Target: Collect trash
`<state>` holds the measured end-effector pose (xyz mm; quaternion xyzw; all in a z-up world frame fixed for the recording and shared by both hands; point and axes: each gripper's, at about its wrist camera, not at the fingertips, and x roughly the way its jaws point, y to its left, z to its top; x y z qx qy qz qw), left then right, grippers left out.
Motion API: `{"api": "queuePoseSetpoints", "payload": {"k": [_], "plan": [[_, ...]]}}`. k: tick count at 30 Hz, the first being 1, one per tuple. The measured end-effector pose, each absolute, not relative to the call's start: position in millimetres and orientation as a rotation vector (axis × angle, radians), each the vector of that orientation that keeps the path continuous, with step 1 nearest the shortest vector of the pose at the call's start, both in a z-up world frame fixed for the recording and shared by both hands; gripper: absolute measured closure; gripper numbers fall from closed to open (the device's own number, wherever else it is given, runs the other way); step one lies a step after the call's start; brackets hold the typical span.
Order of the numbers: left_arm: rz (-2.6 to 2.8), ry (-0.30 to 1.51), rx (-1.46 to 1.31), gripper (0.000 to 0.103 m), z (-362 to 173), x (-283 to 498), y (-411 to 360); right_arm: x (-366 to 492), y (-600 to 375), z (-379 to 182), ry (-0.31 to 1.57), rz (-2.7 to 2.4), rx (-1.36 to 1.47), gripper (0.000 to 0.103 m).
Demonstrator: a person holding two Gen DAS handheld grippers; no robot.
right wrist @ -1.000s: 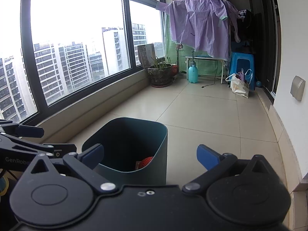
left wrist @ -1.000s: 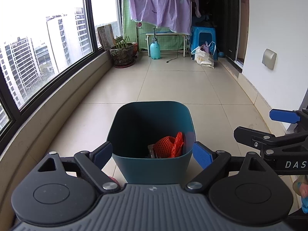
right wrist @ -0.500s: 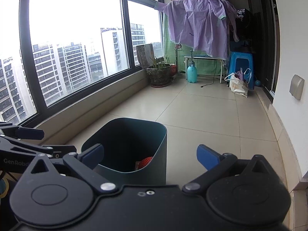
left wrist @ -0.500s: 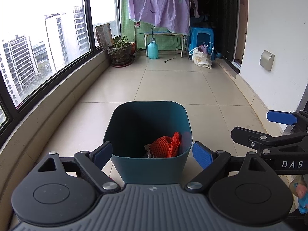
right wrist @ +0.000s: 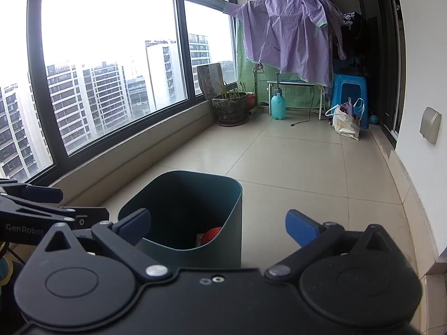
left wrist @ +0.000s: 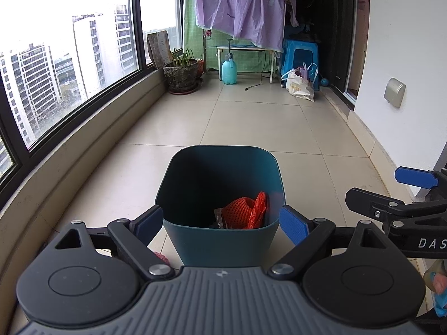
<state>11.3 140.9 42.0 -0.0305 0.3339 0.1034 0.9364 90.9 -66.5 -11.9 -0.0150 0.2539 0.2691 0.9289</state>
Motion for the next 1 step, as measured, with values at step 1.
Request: {"api": "queuePoseSetpoints", "payload": {"k": [1], "plan": [[0.206,0.687,-0.071,0.012,41.8,11.8,141.6,90.3,-65.9,-11.9,0.522,0.55,-0.028,0.0]]}}
